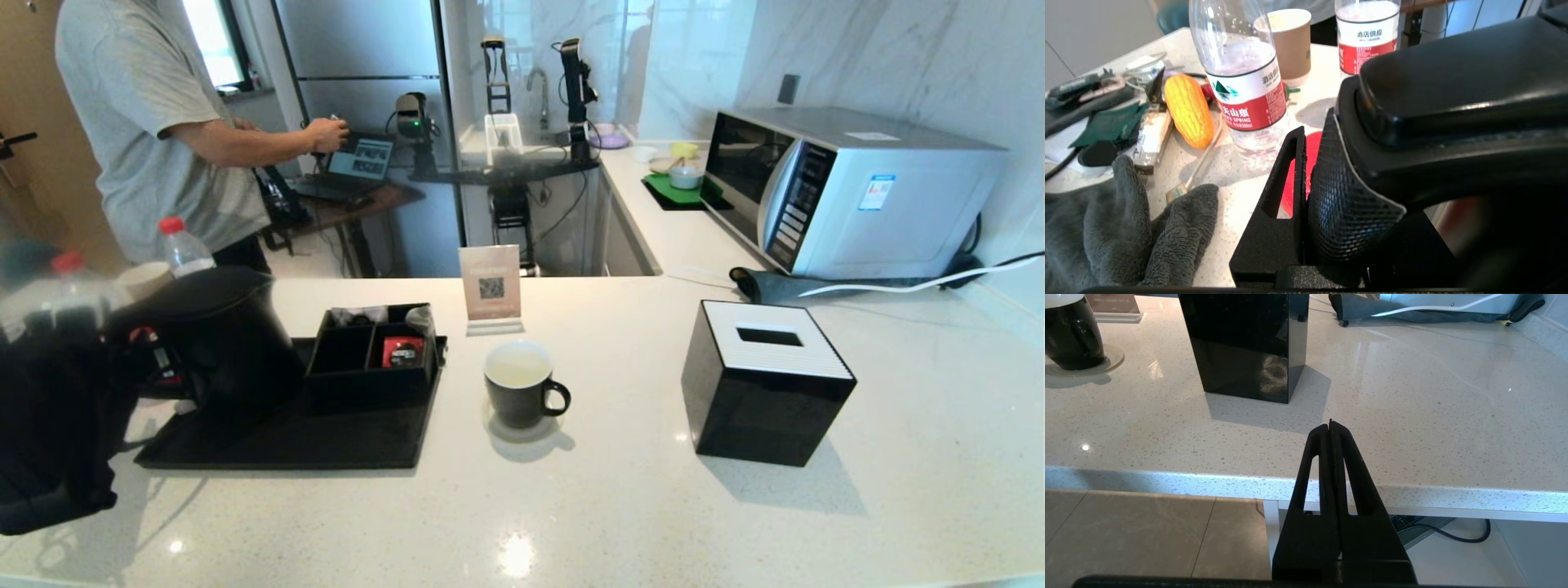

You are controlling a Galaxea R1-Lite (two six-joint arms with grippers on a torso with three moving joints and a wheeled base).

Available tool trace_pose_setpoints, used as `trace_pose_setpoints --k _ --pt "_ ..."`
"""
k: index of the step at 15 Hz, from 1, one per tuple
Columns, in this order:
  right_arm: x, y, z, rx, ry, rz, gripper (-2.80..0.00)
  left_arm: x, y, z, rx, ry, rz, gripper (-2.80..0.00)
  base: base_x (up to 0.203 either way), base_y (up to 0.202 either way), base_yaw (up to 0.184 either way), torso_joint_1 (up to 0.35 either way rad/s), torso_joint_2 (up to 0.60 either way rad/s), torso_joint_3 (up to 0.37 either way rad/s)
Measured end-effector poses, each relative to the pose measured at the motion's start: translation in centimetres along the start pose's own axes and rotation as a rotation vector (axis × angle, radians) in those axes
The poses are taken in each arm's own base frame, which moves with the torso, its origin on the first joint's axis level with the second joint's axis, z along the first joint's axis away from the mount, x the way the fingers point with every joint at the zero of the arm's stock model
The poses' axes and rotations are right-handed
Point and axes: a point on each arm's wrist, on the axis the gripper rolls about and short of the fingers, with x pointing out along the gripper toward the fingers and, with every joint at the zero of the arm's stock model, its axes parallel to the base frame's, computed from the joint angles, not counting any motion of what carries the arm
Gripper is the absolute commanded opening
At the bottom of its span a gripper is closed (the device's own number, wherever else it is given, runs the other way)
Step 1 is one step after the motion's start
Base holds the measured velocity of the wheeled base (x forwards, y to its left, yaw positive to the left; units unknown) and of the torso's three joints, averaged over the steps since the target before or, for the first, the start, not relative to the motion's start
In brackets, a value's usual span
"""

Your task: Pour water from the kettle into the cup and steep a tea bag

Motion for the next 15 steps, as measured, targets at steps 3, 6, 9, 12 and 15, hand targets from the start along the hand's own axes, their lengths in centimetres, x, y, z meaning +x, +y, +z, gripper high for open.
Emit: trace_pose_setpoints --k 3,6,9,12,15 --pt "0.0 0.0 0.0 0.000 0.000 0.000 -2.80 0.0 -0.1 -0.6 0.003 0.018 -0.029 -2.80 0.000 0.000 0.000 0.000 0.00 0.000" --pt "0.0 0.0 0.0 0.000 0.000 0.001 -2.80 0.0 -0.4 -0.9 0.004 0.030 -0.037 -2.80 0.000 0.000 0.000 0.000 0.00 0.000" --pt "0.0 0.0 0.0 0.000 0.000 0.000 -2.80 0.1 -0.8 -1.0 0.004 0.035 -0.052 -2.80 0.000 0.000 0.000 0.000 0.00 0.000" --pt "0.0 0.0 0.0 0.000 0.000 0.000 -2.80 0.1 -1.1 -1.0 0.004 0.035 -0.062 -2.80 0.000 0.000 0.000 0.000 0.00 0.000" --pt "0.0 0.0 0.0 0.000 0.000 0.000 -2.80 0.0 -1.2 -1.1 0.005 0.041 -0.065 -2.80 0.000 0.000 0.000 0.000 0.00 0.000"
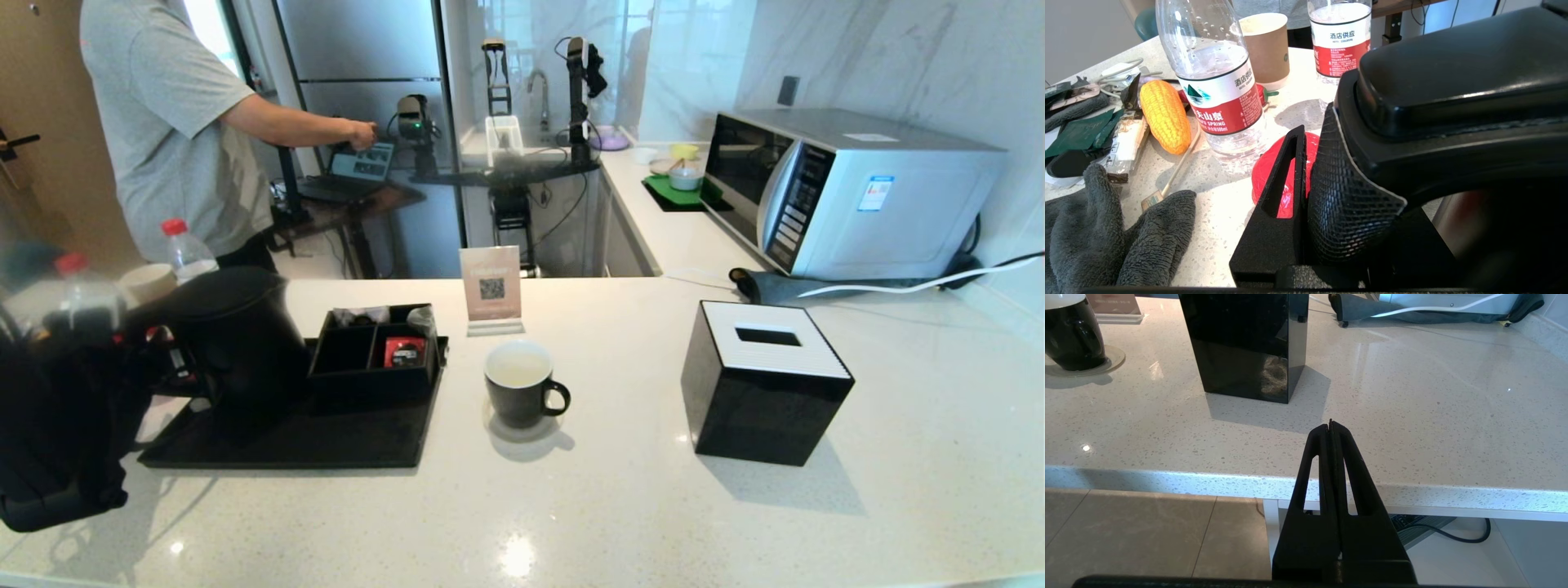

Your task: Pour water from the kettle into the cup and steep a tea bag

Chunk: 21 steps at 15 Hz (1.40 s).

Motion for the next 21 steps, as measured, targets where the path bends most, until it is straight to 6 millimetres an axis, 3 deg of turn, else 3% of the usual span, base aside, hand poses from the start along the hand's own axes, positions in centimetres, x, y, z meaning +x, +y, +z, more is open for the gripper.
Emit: trace_pose_setpoints --k 1,2,14,21 --pt "0.0 0.0 0.0 0.000 0.000 0.000 -2.80 0.0 0.0 0.0 0.001 0.001 0.000 -2.80 0.000 0.000 0.000 0.000 0.00 0.000" --pt "0.0 0.0 0.0 0.000 0.000 0.000 -2.80 0.0 0.0 0.0 0.001 0.002 -0.001 0.00 0.000 0.000 0.000 0.000 0.00 0.000" --pt "0.0 0.0 0.0 0.001 0.000 0.000 -2.80 -0.3 0.0 0.3 -0.003 0.000 0.001 0.00 0.000 0.000 0.000 0.000 0.00 0.000" --pt "0.0 0.0 0.0 0.000 0.000 0.000 -2.80 -3.1 0.3 1.3 -0.004 0.023 -0.004 0.00 0.000 0.000 0.000 0.000 0.00 0.000"
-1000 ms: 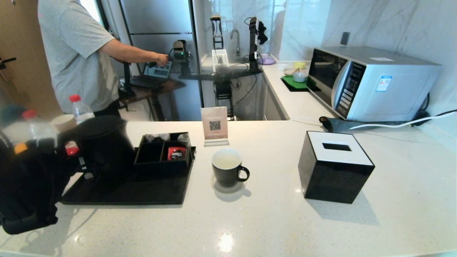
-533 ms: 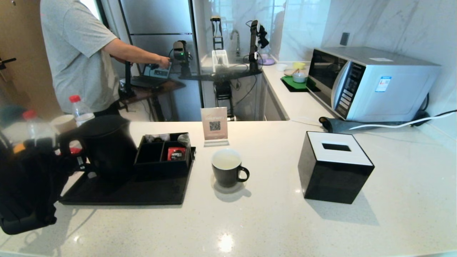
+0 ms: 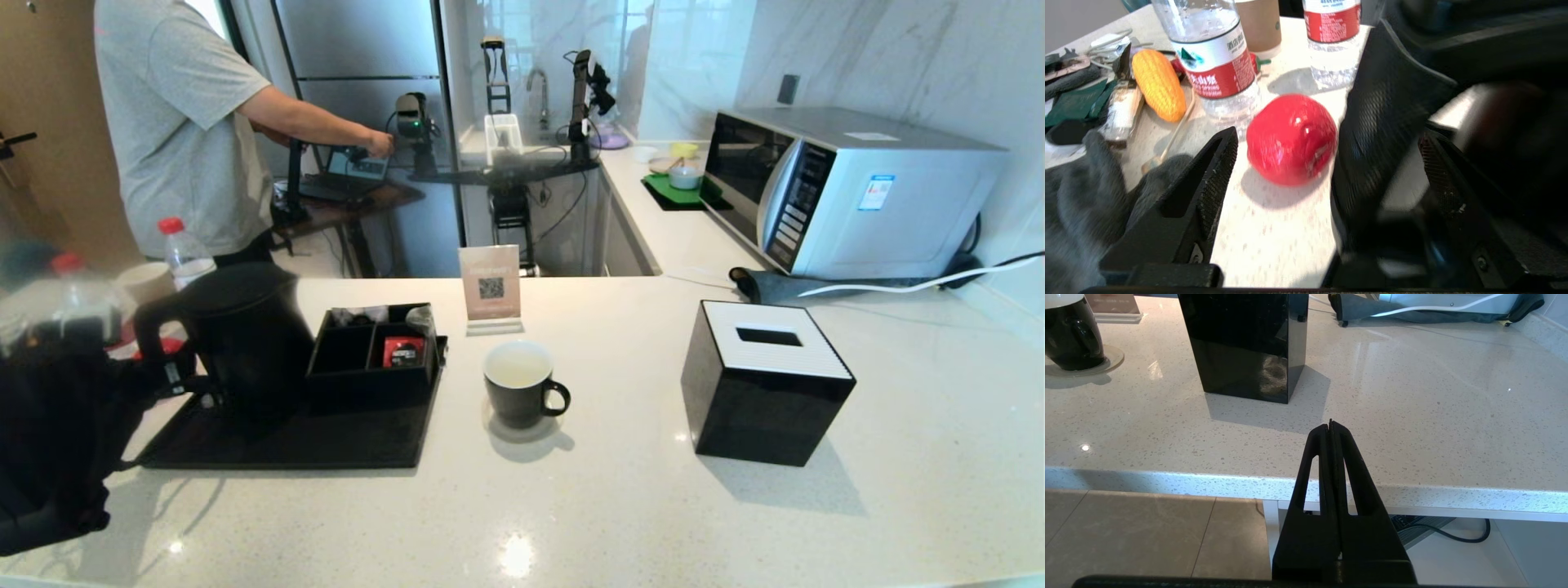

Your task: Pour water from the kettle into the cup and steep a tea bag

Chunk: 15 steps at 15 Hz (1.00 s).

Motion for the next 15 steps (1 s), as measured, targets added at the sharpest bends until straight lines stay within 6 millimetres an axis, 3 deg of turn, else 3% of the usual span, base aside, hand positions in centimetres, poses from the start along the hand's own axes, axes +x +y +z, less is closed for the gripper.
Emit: trace_pose_setpoints --k 5,6,7,15 --pt "0.0 0.0 0.0 0.000 0.000 -0.001 -2.80 -4.0 0.4 0.7 0.004 0.041 0.001 0.00 0.000 0.000 0.000 0.000 0.00 0.000" --pt "0.0 0.0 0.0 0.000 0.000 0.000 -2.80 -4.9 0.5 0.8 0.004 0.050 0.001 -0.15 0.000 0.000 0.000 0.000 0.00 0.000" --pt "0.0 0.0 0.0 0.000 0.000 0.000 -2.80 -5.8 0.6 0.8 0.004 0.058 0.002 -2.80 0.000 0.000 0.000 0.000 0.00 0.000" --pt "0.0 0.0 0.0 0.000 0.000 0.000 -2.80 -10.3 1.1 1.9 0.003 0.056 0.004 -2.80 0.000 0.000 0.000 0.000 0.00 0.000"
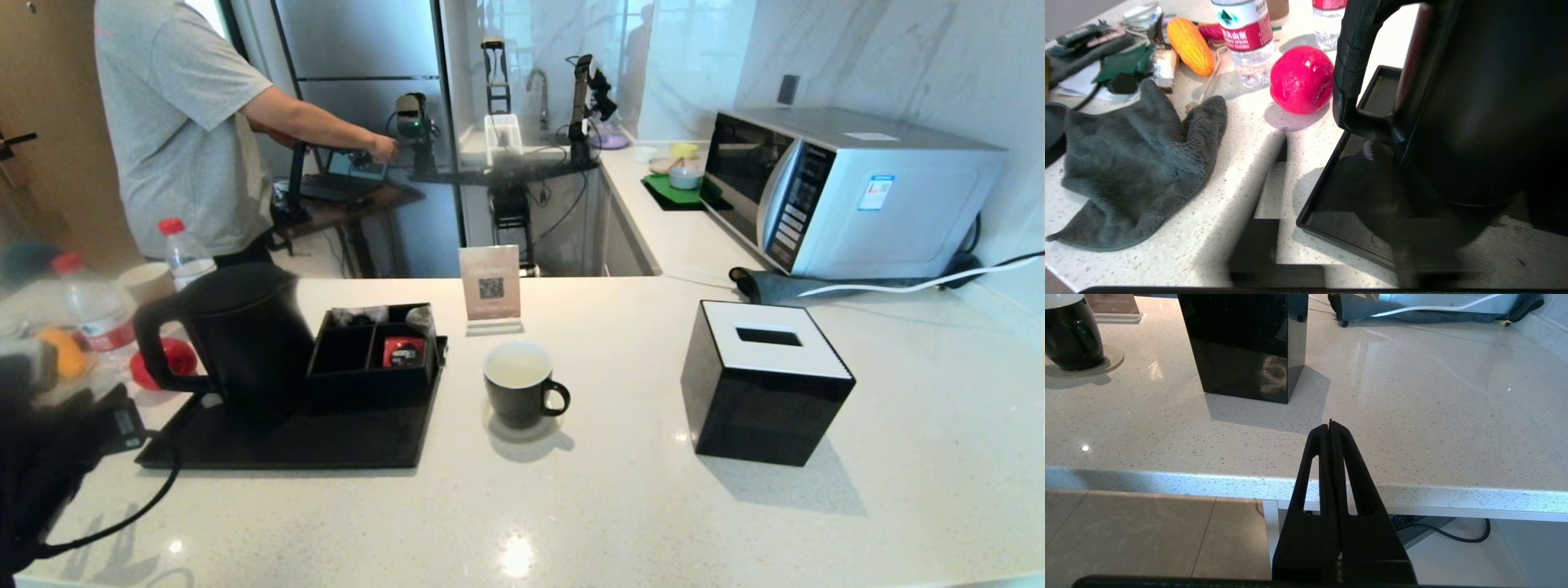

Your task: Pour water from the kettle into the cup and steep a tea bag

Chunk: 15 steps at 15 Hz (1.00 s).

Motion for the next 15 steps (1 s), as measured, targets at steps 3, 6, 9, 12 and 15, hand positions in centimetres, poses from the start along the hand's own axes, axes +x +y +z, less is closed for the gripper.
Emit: trace_pose_setpoints --k 3,6,9,12,15 --pt "0.0 0.0 0.0 0.000 0.000 0.000 -2.80 -1.1 0.1 0.3 0.002 -0.011 -0.003 -2.80 0.000 0.000 0.000 0.000 0.00 0.000" --pt "0.0 0.0 0.0 0.000 0.000 0.000 -2.80 -2.2 -0.2 0.0 0.007 0.002 -0.056 -2.80 0.000 0.000 0.000 0.000 0.00 0.000" --pt "0.0 0.0 0.0 0.000 0.000 0.000 -2.80 -3.1 -0.7 -0.1 0.010 0.003 -0.173 -2.80 0.000 0.000 0.000 0.000 0.00 0.000" --pt "0.0 0.0 0.0 0.000 0.000 -0.001 -2.80 -4.0 -1.8 -0.1 0.020 0.002 -0.265 -2.80 0.000 0.000 0.000 0.000 0.00 0.000" --pt "0.0 0.0 0.0 0.000 0.000 -0.001 -2.80 -5.0 -2.7 0.6 0.027 -0.035 -0.324 -2.80 0.000 0.000 0.000 0.000 0.00 0.000"
